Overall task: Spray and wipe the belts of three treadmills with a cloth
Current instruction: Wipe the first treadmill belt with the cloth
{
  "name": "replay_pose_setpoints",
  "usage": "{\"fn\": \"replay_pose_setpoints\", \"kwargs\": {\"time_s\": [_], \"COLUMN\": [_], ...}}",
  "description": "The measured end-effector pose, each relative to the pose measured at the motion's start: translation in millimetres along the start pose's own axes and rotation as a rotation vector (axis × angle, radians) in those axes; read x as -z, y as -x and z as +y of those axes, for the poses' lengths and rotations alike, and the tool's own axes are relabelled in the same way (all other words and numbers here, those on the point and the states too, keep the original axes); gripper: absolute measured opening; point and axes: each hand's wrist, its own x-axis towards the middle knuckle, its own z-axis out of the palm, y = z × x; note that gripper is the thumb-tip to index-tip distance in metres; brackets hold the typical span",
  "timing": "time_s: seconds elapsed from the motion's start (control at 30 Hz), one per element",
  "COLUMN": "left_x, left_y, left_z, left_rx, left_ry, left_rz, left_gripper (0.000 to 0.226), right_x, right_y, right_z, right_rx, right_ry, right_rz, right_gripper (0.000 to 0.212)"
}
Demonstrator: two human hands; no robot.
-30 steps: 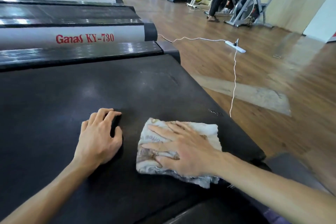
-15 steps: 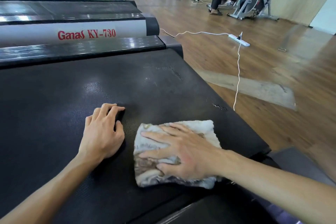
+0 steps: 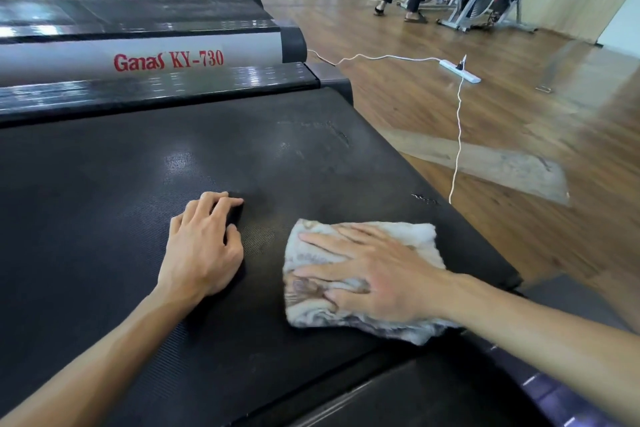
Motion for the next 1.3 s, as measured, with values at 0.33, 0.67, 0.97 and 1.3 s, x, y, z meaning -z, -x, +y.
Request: {"fn": "replay_pose_setpoints", "kwargs": {"time_s": [0.33,0.67,0.97,1.3], "left_x": [7.2,8.0,-6.2,-6.5], "left_y": [-13.6,-102.4,-132.2,-133.3], "left_z": [-2.8,-54.7,-76.0,-80.1], "left_rx": [-0.015,0.028,0.075,0.064], "left_ry": [0.037,-0.093,-0.100,-0.105], "left_rz": [-0.025,-0.072,-0.120,-0.115], "left_gripper": [0.054,0.060,0.070,0.079], "right_x": [5.2,21.9,19.6,12.3], "right_y": [-76.8,-160.6,-144.3,-160.0], "right_z": [11.3,59.4,93.2,59.5], "right_rx": [-0.129,-0.261,-0.301,-0.154], "right_ry": [0.039,-0.001,-0.027,-0.042], "right_rz": [0.033,0.093,0.088,0.069], "right_gripper": [0.047,0.047,0.059,0.055]}}
